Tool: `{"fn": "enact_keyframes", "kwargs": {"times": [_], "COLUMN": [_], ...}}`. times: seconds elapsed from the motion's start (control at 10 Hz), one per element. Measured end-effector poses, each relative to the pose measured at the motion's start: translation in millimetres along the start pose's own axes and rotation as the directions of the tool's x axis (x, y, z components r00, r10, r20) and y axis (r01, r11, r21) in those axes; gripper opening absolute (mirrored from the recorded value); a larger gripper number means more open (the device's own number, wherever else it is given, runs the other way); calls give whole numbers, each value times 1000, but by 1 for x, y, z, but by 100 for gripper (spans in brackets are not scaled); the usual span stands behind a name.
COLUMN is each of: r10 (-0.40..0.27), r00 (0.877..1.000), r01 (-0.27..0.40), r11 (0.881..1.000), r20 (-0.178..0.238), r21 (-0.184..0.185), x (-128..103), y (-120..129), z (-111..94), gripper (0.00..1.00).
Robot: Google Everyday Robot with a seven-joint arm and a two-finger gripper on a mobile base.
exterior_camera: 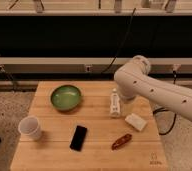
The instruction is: Drag the ceramic bowl in a circle
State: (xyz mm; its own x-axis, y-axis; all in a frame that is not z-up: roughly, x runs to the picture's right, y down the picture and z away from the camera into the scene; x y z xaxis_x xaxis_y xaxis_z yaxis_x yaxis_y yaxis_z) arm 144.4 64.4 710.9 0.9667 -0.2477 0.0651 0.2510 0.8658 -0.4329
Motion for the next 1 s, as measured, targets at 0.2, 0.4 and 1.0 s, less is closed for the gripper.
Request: {"fn": "enact_keyframes", "kwargs": {"times": [0.2,0.4,1.0], "r10": [-57,-103,-212], "r00": [998,995,977], "r01": [57,103,213], "r11": [998,994,976], "r20": [-1,-5,-9], "r21": [15,26,51], "x": [-22,-33,-70], "y": [-13,-20,-42], "z": [0,1,5], "gripper": [80,80,80]}}
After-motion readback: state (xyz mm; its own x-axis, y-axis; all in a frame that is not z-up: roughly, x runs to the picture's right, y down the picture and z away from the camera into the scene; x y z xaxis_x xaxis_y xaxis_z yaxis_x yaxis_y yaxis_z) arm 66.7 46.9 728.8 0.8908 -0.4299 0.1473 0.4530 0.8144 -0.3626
